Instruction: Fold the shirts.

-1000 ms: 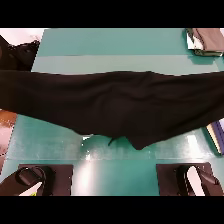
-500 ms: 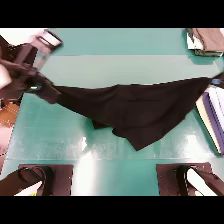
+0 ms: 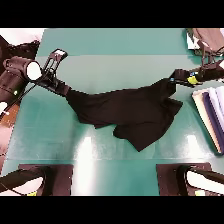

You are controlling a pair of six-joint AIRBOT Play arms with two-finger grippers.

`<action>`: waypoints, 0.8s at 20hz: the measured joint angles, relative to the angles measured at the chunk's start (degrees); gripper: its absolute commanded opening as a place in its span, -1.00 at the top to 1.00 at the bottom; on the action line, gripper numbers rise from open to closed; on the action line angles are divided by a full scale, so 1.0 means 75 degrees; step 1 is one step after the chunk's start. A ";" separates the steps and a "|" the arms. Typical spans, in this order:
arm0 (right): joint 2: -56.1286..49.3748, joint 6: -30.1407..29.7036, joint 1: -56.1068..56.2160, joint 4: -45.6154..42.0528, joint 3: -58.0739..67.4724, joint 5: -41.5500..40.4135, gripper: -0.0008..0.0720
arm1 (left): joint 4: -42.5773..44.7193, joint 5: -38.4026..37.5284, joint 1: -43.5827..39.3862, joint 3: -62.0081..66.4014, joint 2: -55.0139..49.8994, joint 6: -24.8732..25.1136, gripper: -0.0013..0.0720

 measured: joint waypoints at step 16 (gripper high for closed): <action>0.3314 0.0029 -0.1271 0.0192 -0.4829 0.1311 -0.54 | -0.0495 -0.0318 0.0233 -0.0041 -0.0099 0.0731 0.90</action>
